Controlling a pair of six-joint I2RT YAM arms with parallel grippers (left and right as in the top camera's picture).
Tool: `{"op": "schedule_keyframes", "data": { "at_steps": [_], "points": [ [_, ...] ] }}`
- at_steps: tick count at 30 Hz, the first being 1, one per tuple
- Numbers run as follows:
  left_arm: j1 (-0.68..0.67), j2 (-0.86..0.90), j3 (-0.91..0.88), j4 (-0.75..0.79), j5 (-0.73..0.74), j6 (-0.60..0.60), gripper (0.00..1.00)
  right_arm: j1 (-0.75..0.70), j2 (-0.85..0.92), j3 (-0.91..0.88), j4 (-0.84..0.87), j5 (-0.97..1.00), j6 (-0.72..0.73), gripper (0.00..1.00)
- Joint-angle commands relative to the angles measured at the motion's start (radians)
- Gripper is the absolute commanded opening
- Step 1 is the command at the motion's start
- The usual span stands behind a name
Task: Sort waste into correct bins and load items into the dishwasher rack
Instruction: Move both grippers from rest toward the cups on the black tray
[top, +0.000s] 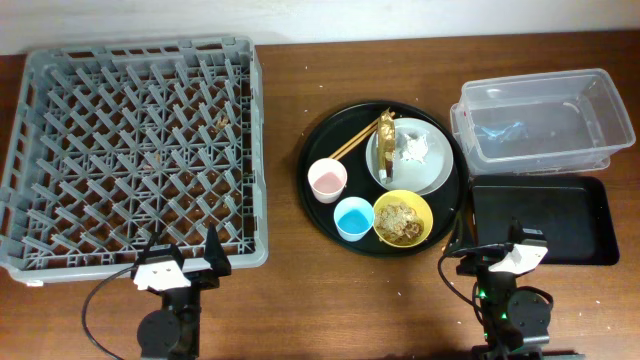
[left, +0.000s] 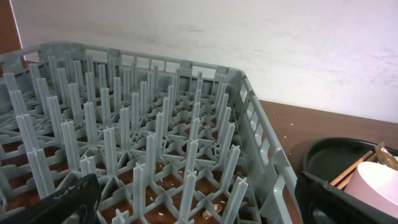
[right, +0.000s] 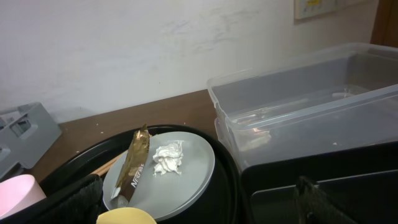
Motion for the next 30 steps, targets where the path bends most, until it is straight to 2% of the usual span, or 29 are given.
{"op": "schedule_keyframes", "data": {
  "at_steps": [1,27,30],
  "points": [
    [0.007,-0.008,-0.006,0.001,-0.008,0.013,0.99,-0.001,-0.008,-0.009,-0.003,-0.003,-0.008,0.98],
    [0.007,-0.008,-0.006,0.004,-0.007,0.013,0.99,-0.001,-0.008,-0.009,-0.003,-0.002,-0.008,0.98],
    [0.007,-0.008,-0.005,0.068,0.248,0.013,0.99,-0.001,-0.008,-0.009,0.004,-0.062,-0.007,0.98]
  ]
}}
